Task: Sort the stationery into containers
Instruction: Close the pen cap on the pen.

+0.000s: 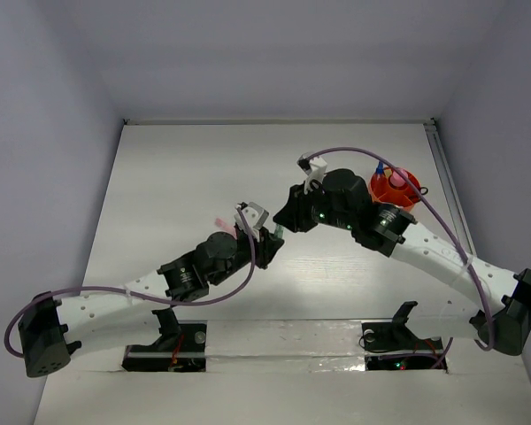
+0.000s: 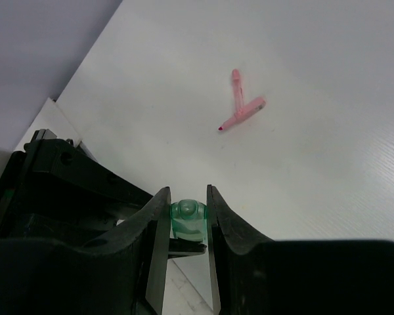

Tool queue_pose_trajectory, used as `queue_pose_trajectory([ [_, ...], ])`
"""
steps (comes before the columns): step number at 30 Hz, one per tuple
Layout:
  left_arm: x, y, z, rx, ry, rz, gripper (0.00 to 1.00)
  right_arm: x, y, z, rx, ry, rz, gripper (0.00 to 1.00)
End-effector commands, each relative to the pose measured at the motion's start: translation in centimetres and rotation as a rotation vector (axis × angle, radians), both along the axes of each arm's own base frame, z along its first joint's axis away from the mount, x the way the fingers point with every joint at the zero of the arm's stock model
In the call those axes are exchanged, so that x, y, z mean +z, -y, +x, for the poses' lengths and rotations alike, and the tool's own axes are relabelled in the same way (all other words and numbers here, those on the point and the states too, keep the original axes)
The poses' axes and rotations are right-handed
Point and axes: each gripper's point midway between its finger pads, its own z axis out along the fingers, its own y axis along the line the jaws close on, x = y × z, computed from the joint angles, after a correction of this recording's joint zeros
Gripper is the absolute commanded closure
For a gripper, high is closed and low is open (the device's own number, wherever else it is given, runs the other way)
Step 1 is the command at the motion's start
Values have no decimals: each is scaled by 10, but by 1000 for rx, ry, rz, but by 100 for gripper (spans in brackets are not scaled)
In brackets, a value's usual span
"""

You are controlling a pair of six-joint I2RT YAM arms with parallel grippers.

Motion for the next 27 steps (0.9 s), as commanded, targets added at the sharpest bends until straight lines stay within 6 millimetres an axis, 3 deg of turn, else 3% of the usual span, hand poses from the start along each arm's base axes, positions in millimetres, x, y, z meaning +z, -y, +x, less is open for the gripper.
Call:
queue_pose_trajectory([
  [1, 145, -2, 15, 70, 218, -351, 100, -65, 4, -36, 47, -158, -131, 100],
  [4, 159, -2, 18, 82, 239, -356, 100, -73, 0, -41, 48, -167, -118, 100],
  [9, 189, -8, 25, 101, 282, -387, 100, -104, 6, -51, 28, -226, -126, 100],
  [13, 201, -6, 22, 59, 284, -421, 100, -132, 9, -58, 16, -270, -141, 100],
  [18, 203, -2, 18, 31, 274, -433, 100, -146, 7, -60, 12, -292, -132, 100],
  [21, 186, 8, 15, -9, 238, -414, 100, -132, 8, -46, -34, -227, -119, 100],
  [22, 179, 13, 11, -40, 225, -405, 100, -113, 4, -37, -52, -185, -97, 100],
  [24, 150, 17, 9, -57, 162, -385, 89, -95, 7, -17, -106, -132, -80, 100],
  [25, 142, 19, 6, -69, 142, -384, 84, -73, 3, -5, -122, -95, -34, 100],
  [26, 131, 19, 5, -73, 120, -381, 72, -61, 6, 9, -154, -72, -7, 100],
  [27, 110, 20, 4, -73, 75, -367, 68, -51, 10, 22, -196, -42, 9, 100],
])
